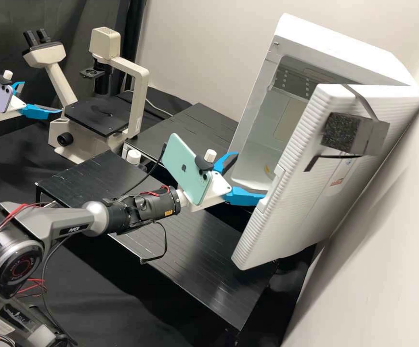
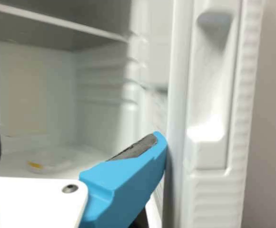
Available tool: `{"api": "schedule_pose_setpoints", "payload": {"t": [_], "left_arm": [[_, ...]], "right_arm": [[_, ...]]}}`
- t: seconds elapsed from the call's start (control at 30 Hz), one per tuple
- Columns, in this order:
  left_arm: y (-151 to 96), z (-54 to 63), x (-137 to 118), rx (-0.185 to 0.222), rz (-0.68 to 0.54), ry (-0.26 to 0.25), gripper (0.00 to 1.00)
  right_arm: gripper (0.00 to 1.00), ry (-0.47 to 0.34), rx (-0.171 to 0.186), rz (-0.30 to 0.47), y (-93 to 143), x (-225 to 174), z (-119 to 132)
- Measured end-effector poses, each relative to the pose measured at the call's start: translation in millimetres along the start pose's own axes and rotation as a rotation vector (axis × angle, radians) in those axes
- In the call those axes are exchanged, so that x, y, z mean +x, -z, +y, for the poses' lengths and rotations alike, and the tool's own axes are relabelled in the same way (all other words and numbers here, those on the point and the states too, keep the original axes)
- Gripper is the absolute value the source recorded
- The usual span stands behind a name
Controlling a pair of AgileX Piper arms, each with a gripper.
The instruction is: Open the incubator door.
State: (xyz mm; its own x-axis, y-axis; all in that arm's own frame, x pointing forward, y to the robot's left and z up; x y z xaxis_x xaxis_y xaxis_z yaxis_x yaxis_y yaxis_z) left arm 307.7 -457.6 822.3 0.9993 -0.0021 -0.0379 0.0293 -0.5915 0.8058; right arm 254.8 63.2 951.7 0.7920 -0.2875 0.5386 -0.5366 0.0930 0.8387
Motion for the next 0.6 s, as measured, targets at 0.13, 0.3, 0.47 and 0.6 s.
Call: {"api": "schedule_pose_setpoints", "payload": {"t": [0.13,0.3,0.47,0.6], "left_arm": [[0,0.0,0,0.0,0.0,0.0,1.0],[0,0.0,0,0.0,0.0,0.0,1.0],[0,0.0,0,0.0,0.0,0.0,1.0],[0,0.0,0,0.0,0.0,0.0,1.0]], "right_arm": [[1.0,-0.03,0.026,-0.063,-5,0,3],[1.0,-0.022,0.069,-0.029,-4,0,2],[1.0,0.043,0.193,0.156,1,-7,-4],[1.0,0.07,0.322,0.291,-1,-14,-5]]}}
